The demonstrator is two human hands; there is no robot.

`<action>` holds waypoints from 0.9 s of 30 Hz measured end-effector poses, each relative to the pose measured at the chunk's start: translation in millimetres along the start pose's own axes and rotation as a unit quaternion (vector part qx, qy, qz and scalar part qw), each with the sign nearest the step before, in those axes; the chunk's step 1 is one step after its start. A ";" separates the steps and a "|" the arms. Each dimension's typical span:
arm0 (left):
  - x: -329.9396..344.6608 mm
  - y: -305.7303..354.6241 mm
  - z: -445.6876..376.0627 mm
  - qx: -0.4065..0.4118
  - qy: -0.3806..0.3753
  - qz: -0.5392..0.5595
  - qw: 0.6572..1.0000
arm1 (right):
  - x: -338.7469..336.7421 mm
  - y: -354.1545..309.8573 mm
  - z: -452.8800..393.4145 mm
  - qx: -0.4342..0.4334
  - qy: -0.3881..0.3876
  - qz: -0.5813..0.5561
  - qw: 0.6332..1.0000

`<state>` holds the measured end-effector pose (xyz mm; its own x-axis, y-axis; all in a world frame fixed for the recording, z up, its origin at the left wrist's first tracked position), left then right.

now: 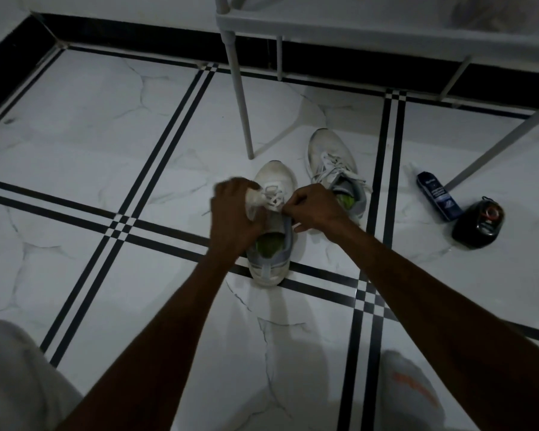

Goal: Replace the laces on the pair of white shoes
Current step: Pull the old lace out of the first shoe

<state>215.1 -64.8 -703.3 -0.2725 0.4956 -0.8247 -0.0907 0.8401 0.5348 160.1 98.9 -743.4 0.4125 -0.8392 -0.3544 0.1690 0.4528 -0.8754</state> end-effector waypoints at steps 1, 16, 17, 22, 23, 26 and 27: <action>18.3 9.8 3.3 0.025 -0.060 -0.038 0.997 | 0.4 -0.4 -0.8 -0.003 -0.002 0.006 1.000; -7.0 -25.7 4.2 -0.111 0.057 0.029 0.992 | -0.8 1.5 -3.5 -0.003 0.011 0.022 1.000; 7.8 -14.0 4.5 -0.058 0.003 0.025 0.998 | 0.3 -0.2 -3.8 -0.008 0.007 0.028 1.000; 18.8 -4.1 4.1 -0.031 -0.016 0.030 0.999 | 2.5 0.2 -0.6 0.008 -0.002 0.018 1.000; 11.0 -12.4 3.2 -0.076 0.011 0.064 0.995 | 2.1 3.0 -0.8 0.018 -0.001 0.014 1.000; -18.4 -63.6 5.1 -0.275 0.116 0.189 0.936 | -0.1 4.5 -2.7 0.021 0.007 0.019 1.000; -25.5 -77.2 6.9 -0.322 0.134 0.190 0.918 | -0.9 4.7 -2.6 0.020 0.011 0.017 1.000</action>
<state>235.6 -140.8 -724.8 -0.6197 0.5807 -0.5281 -0.4643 0.2713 0.8431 158.1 101.0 -748.1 0.3979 -0.8300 -0.3909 0.1910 0.4916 -0.8496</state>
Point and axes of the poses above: each hand's wrist, its own z-axis away from the middle knuckle, its own x-axis out of the palm, y = z × x, the point moved 8 cm from there along -z, towards the middle knuckle, and after that the axes turned 6 degrees about -x, right-handed, at the moved point
